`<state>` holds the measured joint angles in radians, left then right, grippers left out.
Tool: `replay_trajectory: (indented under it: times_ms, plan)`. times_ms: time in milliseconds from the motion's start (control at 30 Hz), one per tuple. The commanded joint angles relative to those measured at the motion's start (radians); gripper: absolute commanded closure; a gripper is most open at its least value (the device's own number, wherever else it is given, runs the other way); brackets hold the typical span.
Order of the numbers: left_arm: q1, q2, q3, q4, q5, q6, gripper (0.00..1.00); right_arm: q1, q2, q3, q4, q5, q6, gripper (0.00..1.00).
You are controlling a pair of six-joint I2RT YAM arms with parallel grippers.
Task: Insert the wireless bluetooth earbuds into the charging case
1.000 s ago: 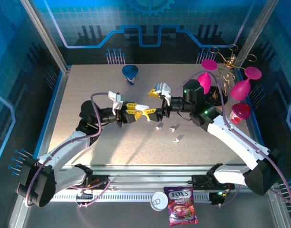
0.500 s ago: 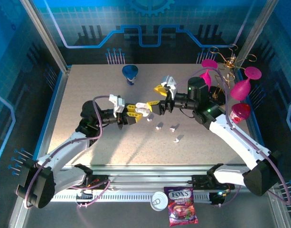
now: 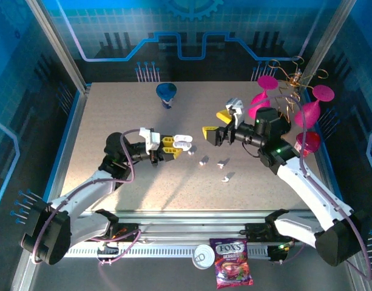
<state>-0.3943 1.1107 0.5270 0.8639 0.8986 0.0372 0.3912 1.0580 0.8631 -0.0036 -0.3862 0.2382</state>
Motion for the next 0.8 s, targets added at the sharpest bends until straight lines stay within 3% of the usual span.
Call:
replay_trajectory:
  times_ms: [0,133,233,400,533,633,767]
  plan:
    - [-0.008,-0.009,-0.042,0.124,-0.029,0.036,1.00,-0.006,-0.038,-0.057,-0.085,0.130,0.084,0.10]
    - [-0.018,0.005,-0.097,0.240,-0.084,0.028,1.00,0.005,-0.092,-0.148,-0.174,0.292,0.202,0.11]
    - [-0.031,0.042,-0.123,0.321,-0.096,0.012,1.00,0.016,-0.165,-0.256,-0.200,0.404,0.337,0.17]
    - [-0.074,0.142,-0.126,0.435,-0.095,-0.007,1.00,0.056,-0.207,-0.408,-0.191,0.506,0.495,0.24]
    - [-0.111,0.238,-0.126,0.537,-0.102,-0.014,1.00,0.138,-0.136,-0.438,-0.163,0.593,0.485,0.20]
    - [-0.140,0.269,-0.123,0.537,-0.112,0.014,1.00,0.185,-0.046,-0.398,-0.173,0.660,0.454,0.23]
    - [-0.147,0.266,-0.134,0.537,-0.113,0.021,1.00,0.198,0.080,-0.335,-0.190,0.710,0.502,0.41]
